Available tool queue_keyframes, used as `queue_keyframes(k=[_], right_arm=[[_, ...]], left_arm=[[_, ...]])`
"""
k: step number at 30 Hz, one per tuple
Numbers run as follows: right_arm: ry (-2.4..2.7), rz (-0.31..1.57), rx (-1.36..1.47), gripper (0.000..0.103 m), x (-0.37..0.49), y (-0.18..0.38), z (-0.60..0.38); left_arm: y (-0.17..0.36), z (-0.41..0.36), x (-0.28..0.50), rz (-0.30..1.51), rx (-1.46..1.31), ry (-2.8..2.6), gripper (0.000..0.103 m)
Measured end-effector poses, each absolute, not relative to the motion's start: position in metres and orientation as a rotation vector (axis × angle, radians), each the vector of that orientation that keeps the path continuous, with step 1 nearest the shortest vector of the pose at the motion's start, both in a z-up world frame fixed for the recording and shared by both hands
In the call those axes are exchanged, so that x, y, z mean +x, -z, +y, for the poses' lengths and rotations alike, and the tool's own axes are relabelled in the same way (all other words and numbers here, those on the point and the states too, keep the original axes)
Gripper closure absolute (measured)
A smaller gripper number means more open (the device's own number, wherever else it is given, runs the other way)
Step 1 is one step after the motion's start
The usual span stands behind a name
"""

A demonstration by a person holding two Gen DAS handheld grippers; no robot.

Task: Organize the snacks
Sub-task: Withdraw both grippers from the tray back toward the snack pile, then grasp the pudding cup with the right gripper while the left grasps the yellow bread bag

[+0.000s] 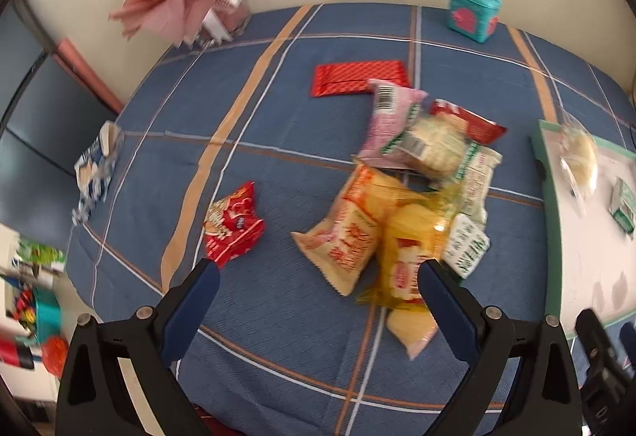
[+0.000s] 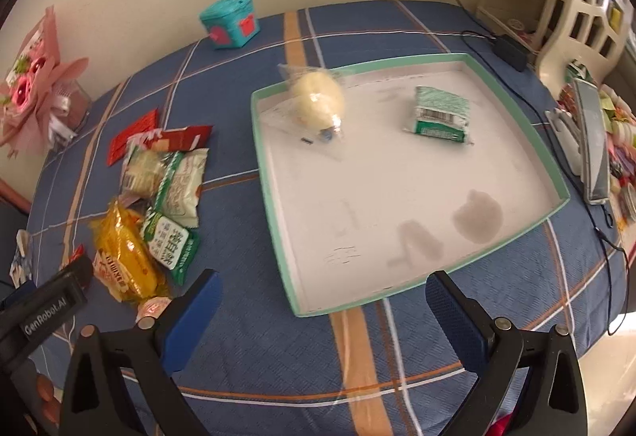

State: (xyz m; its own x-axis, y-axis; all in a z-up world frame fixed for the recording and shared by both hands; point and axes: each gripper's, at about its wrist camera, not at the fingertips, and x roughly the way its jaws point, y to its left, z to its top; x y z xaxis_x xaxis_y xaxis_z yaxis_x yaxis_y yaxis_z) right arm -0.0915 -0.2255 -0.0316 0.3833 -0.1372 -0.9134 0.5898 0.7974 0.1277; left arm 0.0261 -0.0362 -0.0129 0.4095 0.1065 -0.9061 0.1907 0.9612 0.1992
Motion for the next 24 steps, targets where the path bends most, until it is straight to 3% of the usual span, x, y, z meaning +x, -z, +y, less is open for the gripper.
queue_keyframes(k=[12,24], right_arm=[[0.296,1.176,0.408,0.001,-0.043,0.046,-0.154],[0.208,1.245,0.402,0.004,-0.02,0.067,-0.107]], left_arm=[[0.025,0.029,0.055,1.23,0.098,-0.01,0.003],[0.036,0.033,0.061,1.271,0.09,0.021,0.003]])
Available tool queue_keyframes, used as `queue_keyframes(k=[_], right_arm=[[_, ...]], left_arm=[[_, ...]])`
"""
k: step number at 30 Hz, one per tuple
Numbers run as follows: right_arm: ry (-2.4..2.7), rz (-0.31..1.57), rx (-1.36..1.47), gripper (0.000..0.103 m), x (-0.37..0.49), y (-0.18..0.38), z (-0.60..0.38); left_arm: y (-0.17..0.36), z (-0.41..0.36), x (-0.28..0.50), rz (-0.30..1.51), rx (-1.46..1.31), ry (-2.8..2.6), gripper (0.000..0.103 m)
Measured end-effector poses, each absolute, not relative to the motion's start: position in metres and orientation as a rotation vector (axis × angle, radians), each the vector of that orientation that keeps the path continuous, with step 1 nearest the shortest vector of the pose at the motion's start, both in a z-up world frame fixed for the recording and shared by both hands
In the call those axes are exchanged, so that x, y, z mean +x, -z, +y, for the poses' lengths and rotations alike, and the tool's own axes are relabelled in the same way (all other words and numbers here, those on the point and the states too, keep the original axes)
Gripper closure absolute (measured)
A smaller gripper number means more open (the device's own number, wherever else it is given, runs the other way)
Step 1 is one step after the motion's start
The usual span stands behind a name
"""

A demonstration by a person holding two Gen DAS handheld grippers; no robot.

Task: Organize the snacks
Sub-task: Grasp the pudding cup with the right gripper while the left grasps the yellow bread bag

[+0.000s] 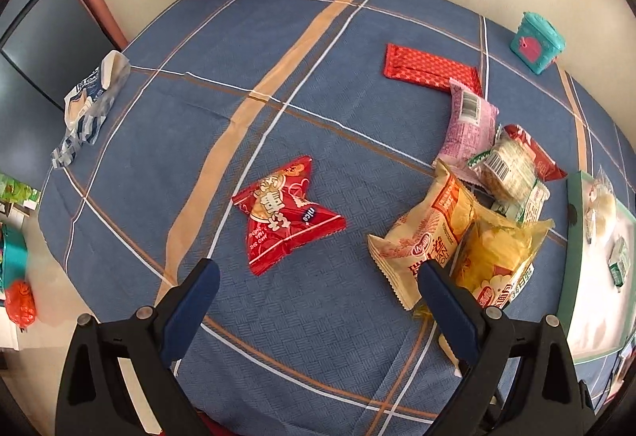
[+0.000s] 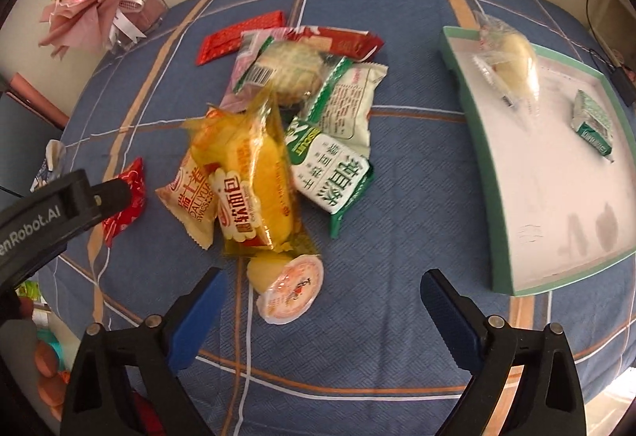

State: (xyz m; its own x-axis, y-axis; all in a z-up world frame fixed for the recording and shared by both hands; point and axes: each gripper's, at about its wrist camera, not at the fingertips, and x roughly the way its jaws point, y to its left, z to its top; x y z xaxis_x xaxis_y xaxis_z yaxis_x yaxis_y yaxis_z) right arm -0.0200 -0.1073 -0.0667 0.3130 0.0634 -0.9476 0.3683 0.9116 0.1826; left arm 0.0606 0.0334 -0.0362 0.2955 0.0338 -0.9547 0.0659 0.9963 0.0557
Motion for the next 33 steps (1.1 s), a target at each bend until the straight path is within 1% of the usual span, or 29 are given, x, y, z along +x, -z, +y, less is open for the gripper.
queue_keyframes(k=[6,9,11,13,19,21,23,24,28,33], right_arm=[[0.184,1.28,0.399,0.005,-0.008,0.079,-0.092],[0.184,1.299,0.384,0.009,-0.003,0.086,-0.083],[0.183,1.314,0.371,0.014,0.002,0.092,-0.078],[0.184,1.324,0.371,0.016,0.005,0.097,-0.073],[0.203,1.328,0.352,0.021,0.012,0.108,-0.064],[0.205,1.322,0.346,0.026,0.014,0.109,-0.06],[0.211,1.321,0.329,0.036,0.016,0.11,-0.06],[0.216,1.323,0.319,0.038,0.014,0.109,-0.058],[0.206,1.319,0.346,0.051,0.006,0.104,-0.063],[0.192,1.318,0.38,0.051,0.002,0.106,-0.07]], left_arm=[[0.057,0.032,0.065,1.329,0.115,0.016,0.003],[0.067,0.032,0.067,1.357,0.126,0.009,0.003],[0.072,0.032,0.067,1.373,0.128,0.002,0.003],[0.077,0.034,0.068,1.384,0.127,-0.005,0.003],[0.081,0.041,0.07,1.391,0.11,-0.021,0.003],[0.08,0.042,0.069,1.387,0.106,-0.02,0.003],[0.079,0.043,0.069,1.381,0.103,-0.019,0.003],[0.079,0.044,0.069,1.379,0.103,-0.018,0.003],[0.077,0.041,0.067,1.372,0.105,-0.014,0.003],[0.072,0.034,0.063,1.365,0.112,-0.017,0.003]])
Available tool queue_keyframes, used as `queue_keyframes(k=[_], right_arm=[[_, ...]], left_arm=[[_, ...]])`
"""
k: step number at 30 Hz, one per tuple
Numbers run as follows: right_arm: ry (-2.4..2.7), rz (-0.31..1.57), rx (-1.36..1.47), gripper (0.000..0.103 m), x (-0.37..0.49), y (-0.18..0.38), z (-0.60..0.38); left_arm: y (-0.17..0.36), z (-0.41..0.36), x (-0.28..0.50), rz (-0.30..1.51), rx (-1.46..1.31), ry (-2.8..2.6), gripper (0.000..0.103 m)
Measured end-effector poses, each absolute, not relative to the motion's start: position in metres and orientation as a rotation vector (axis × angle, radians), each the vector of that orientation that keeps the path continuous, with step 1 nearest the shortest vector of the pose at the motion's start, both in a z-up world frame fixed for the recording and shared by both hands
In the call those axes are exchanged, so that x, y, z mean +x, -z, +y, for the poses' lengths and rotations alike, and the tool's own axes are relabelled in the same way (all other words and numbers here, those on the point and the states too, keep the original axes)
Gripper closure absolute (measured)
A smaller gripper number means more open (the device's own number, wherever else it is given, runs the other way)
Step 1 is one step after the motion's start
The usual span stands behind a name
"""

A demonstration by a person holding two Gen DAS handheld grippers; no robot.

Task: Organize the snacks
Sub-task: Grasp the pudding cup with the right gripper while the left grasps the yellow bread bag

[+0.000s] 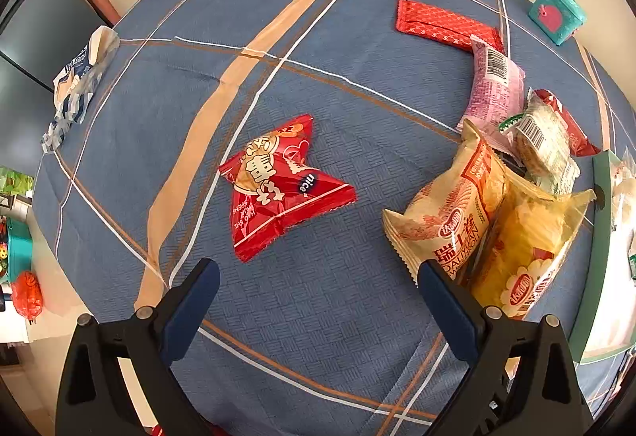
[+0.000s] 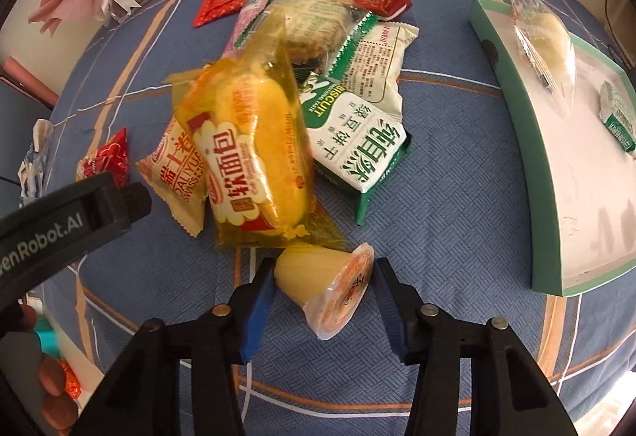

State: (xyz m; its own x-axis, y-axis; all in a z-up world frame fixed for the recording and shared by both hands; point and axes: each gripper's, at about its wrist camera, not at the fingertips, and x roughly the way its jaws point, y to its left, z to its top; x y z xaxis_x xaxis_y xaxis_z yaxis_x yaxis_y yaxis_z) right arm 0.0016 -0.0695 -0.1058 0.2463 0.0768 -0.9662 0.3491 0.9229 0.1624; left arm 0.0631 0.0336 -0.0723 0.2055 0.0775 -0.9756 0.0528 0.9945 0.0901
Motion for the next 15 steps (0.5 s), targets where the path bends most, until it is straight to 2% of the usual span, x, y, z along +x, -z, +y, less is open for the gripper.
queue_keyframes(k=[15], right_arm=[[0.212,1.311,0.466,0.051,-0.014,0.104,-0.116]], left_arm=[[0.046,-0.003,0.045,1.307,0.085,0.072,0.003]])
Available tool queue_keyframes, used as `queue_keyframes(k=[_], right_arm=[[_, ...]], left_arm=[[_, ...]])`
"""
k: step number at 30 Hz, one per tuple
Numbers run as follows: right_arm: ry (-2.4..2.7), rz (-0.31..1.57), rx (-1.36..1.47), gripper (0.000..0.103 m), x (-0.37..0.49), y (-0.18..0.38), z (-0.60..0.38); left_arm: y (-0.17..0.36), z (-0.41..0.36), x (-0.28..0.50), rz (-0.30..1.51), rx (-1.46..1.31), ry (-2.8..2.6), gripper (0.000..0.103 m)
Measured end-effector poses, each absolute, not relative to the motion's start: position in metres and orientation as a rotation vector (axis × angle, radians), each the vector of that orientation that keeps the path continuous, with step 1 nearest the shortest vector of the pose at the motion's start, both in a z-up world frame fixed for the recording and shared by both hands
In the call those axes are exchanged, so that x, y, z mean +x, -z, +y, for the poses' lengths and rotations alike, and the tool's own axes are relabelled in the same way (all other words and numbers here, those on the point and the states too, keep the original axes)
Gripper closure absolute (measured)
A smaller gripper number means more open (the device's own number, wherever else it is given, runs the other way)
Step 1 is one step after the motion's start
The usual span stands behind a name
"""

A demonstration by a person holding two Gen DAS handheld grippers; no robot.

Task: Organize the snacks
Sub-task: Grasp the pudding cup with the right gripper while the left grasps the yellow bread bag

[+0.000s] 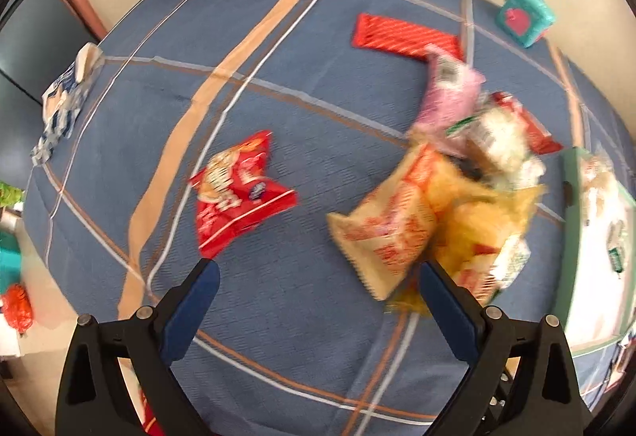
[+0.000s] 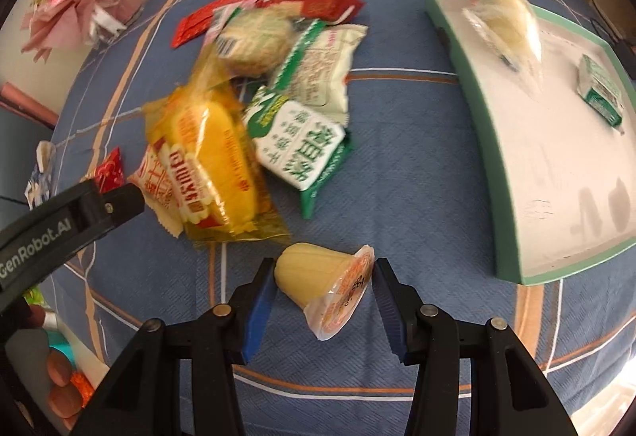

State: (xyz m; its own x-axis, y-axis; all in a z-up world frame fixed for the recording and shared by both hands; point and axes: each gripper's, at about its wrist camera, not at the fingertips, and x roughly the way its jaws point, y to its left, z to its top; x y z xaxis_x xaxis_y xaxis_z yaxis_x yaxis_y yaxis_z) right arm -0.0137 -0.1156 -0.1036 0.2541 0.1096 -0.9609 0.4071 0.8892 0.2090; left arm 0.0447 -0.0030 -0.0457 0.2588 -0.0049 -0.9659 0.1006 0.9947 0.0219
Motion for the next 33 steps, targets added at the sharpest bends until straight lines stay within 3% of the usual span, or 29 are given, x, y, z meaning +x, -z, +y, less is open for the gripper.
queue_keyframes(k=[9,12,19,22,33], right_arm=[[0.241,1.261,0.517,0.051,-0.024,0.088,-0.162],[0.249,1.259,0.528,0.051,-0.027,0.085,-0.18],[0.265,1.253,0.551,0.051,-0.042,0.074,-0.204],[0.27,1.252,0.557,0.051,-0.041,0.077,-0.207],[0.26,1.236,0.577,0.051,-0.034,0.08,-0.22]], left_arm=[[0.032,-0.041,0.029,1.255,0.091,0.218,0.005],[0.034,-0.054,0.028,1.253,0.094,0.247,0.013],[0.049,-0.077,0.028,1.279,0.116,0.303,0.049],[0.053,-0.079,0.028,1.273,0.157,0.269,0.057],[0.039,-0.057,0.029,1.266,0.063,0.266,0.061]])
